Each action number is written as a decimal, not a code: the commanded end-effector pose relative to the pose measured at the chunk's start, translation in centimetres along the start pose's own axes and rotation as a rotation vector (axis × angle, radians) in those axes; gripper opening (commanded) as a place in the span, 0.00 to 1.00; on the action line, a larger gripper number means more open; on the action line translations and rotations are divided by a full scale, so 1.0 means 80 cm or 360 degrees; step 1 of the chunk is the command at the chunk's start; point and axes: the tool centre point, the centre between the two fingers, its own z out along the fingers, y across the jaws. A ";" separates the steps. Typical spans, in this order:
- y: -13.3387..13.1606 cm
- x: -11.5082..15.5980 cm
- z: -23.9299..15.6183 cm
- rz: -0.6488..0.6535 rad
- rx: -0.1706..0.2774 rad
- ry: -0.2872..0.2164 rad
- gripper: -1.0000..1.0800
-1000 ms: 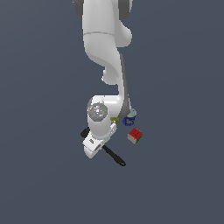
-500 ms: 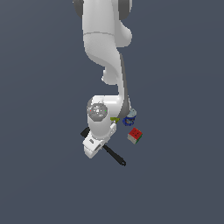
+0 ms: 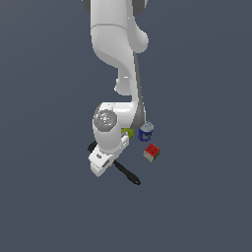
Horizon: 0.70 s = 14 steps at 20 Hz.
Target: Pick up a designated object from a clutter of objects.
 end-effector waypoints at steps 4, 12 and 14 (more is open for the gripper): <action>0.016 -0.011 -0.055 -0.0001 -0.0004 0.0002 0.00; 0.048 -0.032 -0.164 -0.0003 -0.0002 0.0005 0.00; 0.056 -0.038 -0.192 -0.0003 -0.0001 0.0006 0.00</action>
